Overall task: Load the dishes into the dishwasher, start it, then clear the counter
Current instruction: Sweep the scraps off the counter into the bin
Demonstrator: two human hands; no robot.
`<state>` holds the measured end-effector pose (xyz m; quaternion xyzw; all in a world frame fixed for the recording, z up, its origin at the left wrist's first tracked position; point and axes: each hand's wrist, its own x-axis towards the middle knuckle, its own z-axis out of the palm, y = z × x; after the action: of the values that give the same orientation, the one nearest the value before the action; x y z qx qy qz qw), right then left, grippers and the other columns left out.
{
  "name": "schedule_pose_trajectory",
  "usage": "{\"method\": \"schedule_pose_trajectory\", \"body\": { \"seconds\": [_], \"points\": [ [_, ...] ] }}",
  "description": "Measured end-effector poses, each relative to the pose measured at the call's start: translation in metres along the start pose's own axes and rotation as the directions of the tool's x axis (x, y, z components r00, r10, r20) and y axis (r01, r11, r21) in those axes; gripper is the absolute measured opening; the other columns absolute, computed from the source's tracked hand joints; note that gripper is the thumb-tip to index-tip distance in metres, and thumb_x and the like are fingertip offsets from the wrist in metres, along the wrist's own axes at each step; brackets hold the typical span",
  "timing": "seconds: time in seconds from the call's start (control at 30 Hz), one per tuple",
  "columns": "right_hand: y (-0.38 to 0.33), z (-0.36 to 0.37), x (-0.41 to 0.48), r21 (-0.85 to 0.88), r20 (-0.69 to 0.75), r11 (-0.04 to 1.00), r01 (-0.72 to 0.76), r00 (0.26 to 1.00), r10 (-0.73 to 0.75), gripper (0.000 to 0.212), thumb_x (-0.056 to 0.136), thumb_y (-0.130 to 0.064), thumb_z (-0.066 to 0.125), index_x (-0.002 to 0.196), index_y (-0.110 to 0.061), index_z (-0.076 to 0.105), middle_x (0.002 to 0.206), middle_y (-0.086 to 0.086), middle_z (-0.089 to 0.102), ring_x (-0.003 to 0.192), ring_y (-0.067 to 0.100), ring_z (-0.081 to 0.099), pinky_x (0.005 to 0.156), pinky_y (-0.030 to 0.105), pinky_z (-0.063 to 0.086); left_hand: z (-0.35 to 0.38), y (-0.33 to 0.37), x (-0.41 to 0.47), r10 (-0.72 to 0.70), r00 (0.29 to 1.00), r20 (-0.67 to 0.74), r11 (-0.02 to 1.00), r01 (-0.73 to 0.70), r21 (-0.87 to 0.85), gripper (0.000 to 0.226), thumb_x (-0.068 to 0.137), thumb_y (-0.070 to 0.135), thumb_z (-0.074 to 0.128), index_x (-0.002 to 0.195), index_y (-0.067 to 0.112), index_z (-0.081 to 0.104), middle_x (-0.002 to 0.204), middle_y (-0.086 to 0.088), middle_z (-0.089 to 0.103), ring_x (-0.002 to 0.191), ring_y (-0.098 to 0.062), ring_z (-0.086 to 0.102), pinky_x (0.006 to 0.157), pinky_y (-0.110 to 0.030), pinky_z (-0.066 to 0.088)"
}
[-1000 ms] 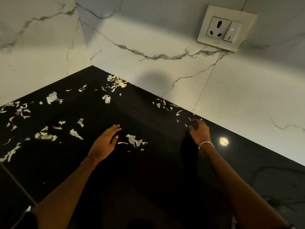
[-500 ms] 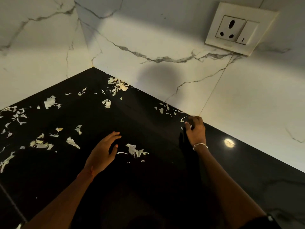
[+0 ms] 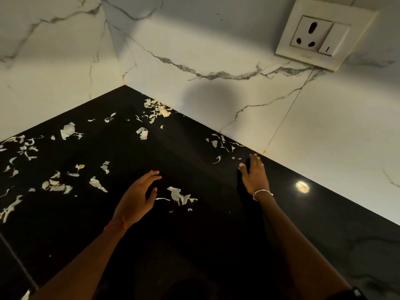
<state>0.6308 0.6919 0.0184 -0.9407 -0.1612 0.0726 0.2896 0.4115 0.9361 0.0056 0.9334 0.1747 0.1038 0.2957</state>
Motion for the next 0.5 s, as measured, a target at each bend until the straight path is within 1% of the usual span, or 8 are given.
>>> {"method": "schedule_pose_trajectory", "body": {
  "seconds": [0.07, 0.1, 0.2, 0.23, 0.3, 0.4, 0.47, 0.5],
  "points": [
    [-0.014, 0.012, -0.012, -0.171, 0.079, 0.984, 0.059, 0.996, -0.046, 0.064, 0.097, -0.044, 0.031, 0.147, -0.01, 0.012, 0.156, 0.01, 0.004, 0.144, 0.023, -0.001, 0.116, 0.036, 0.0, 0.0, 0.0, 0.0, 0.006, 1.0, -0.001, 1.0, -0.006, 0.006, 0.041, 0.092, 0.015, 0.048, 0.132, 0.021, 0.045, 0.147, 0.004, 0.034, 0.137, -0.01, 0.026, 0.111, -0.028, 0.024],
    [-0.025, 0.019, -0.022, -0.184, 0.125, 0.974, 0.129, 0.986, -0.107, 0.066, 0.096, -0.047, 0.03, 0.147, -0.01, 0.01, 0.156, 0.01, 0.002, 0.144, 0.022, -0.002, 0.116, 0.035, -0.001, 0.0, -0.001, 0.0, 0.008, 1.0, 0.001, 1.0, -0.008, 0.005, 0.041, 0.092, 0.015, 0.048, 0.132, 0.021, 0.045, 0.147, 0.004, 0.034, 0.137, -0.01, 0.026, 0.111, -0.029, 0.024],
    [-0.05, 0.032, -0.045, 0.061, 0.315, 0.947, 0.314, 0.895, -0.317, 0.059, 0.097, -0.043, 0.033, 0.147, -0.018, 0.014, 0.156, 0.003, 0.009, 0.143, 0.02, 0.011, 0.116, 0.038, -0.003, -0.001, -0.001, -0.001, -0.002, 1.0, 0.011, 1.0, 0.002, -0.003, 0.041, 0.093, 0.016, 0.047, 0.133, 0.021, 0.043, 0.149, 0.004, 0.031, 0.138, -0.01, 0.024, 0.113, -0.031, 0.024],
    [-0.054, 0.029, -0.045, 0.192, 0.321, 0.936, 0.296, 0.882, -0.345, 0.055, 0.097, -0.04, 0.034, 0.146, -0.02, 0.017, 0.155, 0.001, 0.011, 0.143, 0.02, 0.015, 0.118, 0.043, 0.001, -0.001, -0.001, -0.001, -0.009, 1.0, 0.003, 1.0, 0.009, -0.003, 0.042, 0.093, 0.016, 0.047, 0.134, 0.02, 0.042, 0.149, 0.004, 0.03, 0.139, -0.01, 0.022, 0.113, -0.031, 0.021],
    [-0.054, 0.019, -0.024, 0.335, 0.229, 0.923, 0.191, 0.933, -0.276, 0.053, 0.097, -0.04, 0.035, 0.145, -0.023, 0.019, 0.155, 0.001, 0.014, 0.142, 0.021, 0.016, 0.117, 0.047, 0.013, 0.0, -0.001, 0.0, -0.005, 0.999, -0.036, 1.0, 0.006, 0.03, 0.042, 0.093, 0.017, 0.047, 0.135, 0.019, 0.041, 0.149, 0.003, 0.03, 0.139, -0.008, 0.016, 0.116, -0.034, 0.009],
    [-0.038, 0.003, 0.023, 0.109, 0.135, 0.987, 0.116, 0.982, -0.13, 0.061, 0.096, -0.042, 0.036, 0.147, -0.015, 0.015, 0.156, 0.005, 0.009, 0.144, 0.022, 0.007, 0.117, 0.041, 0.011, 0.001, -0.002, 0.0, -0.001, 0.999, -0.042, 0.998, 0.003, 0.061, 0.042, 0.093, 0.018, 0.047, 0.135, 0.019, 0.041, 0.149, 0.003, 0.03, 0.139, -0.005, 0.015, 0.116, -0.034, -0.001],
    [-0.03, 0.001, 0.038, -0.028, 0.175, 0.993, 0.118, 0.978, -0.112, 0.065, 0.095, -0.042, 0.039, 0.146, -0.01, 0.016, 0.155, 0.01, 0.011, 0.143, 0.025, 0.009, 0.116, 0.04, 0.013, 0.001, -0.004, 0.001, -0.001, 0.999, -0.048, 0.999, 0.003, 0.049, 0.042, 0.093, 0.019, 0.048, 0.134, 0.019, 0.041, 0.149, 0.004, 0.03, 0.137, -0.003, 0.015, 0.116, -0.033, -0.001],
    [-0.028, 0.002, 0.041, -0.026, 0.201, 0.989, 0.145, 0.97, -0.137, 0.064, 0.095, -0.041, 0.042, 0.145, -0.009, 0.02, 0.153, 0.011, 0.017, 0.142, 0.026, 0.015, 0.115, 0.04, 0.018, 0.001, -0.004, 0.001, 0.0, 0.999, -0.052, 0.999, 0.002, 0.047, 0.042, 0.093, 0.019, 0.048, 0.134, 0.02, 0.041, 0.149, 0.004, 0.031, 0.137, -0.002, 0.015, 0.116, -0.034, 0.0]
  ]
}}
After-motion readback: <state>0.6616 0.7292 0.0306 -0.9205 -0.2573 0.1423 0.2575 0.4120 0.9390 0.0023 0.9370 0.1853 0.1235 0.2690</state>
